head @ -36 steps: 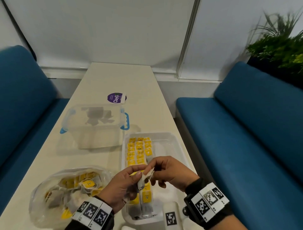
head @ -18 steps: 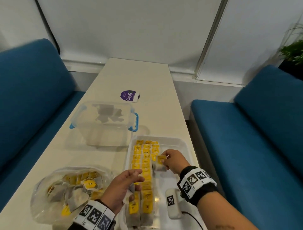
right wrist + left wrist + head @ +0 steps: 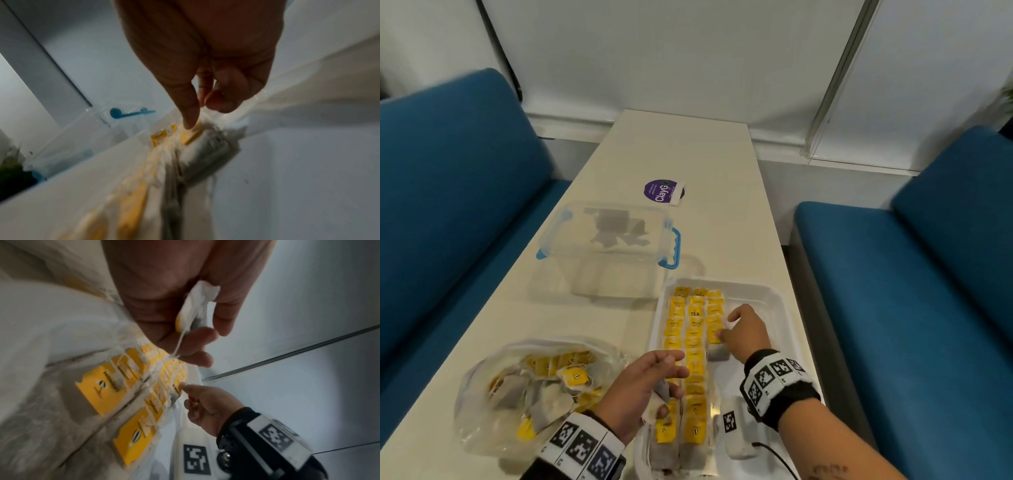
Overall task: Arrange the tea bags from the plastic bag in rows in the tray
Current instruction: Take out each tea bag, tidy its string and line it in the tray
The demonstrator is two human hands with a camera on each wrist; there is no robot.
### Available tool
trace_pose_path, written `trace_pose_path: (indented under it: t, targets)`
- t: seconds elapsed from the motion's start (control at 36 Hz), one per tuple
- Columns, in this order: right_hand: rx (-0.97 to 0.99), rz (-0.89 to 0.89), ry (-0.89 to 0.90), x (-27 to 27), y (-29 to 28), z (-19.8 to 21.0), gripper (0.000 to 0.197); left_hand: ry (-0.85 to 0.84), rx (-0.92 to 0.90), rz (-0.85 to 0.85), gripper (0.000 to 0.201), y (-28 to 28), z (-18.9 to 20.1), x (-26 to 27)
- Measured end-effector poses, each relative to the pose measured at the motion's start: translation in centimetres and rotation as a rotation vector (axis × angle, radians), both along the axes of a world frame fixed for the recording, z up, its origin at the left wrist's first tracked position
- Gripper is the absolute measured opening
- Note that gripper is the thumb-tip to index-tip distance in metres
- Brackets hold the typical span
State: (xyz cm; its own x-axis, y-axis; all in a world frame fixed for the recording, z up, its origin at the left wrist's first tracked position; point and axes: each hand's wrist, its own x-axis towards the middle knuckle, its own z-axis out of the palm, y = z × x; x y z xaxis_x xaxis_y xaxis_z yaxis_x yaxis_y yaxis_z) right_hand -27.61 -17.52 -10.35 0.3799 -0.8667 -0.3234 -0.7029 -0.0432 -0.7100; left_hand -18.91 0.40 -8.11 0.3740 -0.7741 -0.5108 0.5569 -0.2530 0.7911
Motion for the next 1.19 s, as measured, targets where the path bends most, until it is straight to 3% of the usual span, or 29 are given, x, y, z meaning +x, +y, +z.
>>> trace_pose_path:
  t: [0.11,0.28,0.36,0.5,0.64,0.81,0.94,1.06,1.19]
  targets:
    - [-0.010,0.060,-0.144,-0.8,0.6,2.0,0.023,0.070,-0.015,0.036,0.037,-0.1,0.2,0.0]
    - [0.192,0.531,-0.256,-2.0,4.9,7.6,0.022,0.134,-0.047,0.039,0.056,-0.3,0.8,0.0]
    - [0.175,0.615,-0.240,-2.2,6.9,8.4,0.027,0.134,-0.066,0.027,0.058,-0.4,1.5,-0.4]
    - [0.017,0.620,-0.242,-2.3,9.1,8.1,0.031,0.105,-0.074,-0.058,0.059,-0.3,2.1,-0.8]
    - [0.006,0.618,-0.209,-2.6,10.0,7.5,0.033,0.148,-0.093,-0.142,0.062,0.4,2.8,-1.4]
    - [0.057,0.345,-0.322,-3.4,10.0,6.8,0.028,0.017,-0.082,-0.151,0.041,1.7,3.1,-0.8]
    - [0.029,0.203,-0.356,-4.0,9.9,6.3,0.027,-0.171,-0.024,-0.157,0.049,2.4,2.9,-0.6]
    - [0.043,0.180,-0.384,-4.4,10.2,6.5,0.025,-0.303,-0.009,-0.119,0.008,2.5,2.8,-0.7]
    - [-0.016,0.182,-0.352,-4.7,10.6,6.9,0.029,-0.374,0.001,-0.083,0.010,2.6,2.6,-0.6]
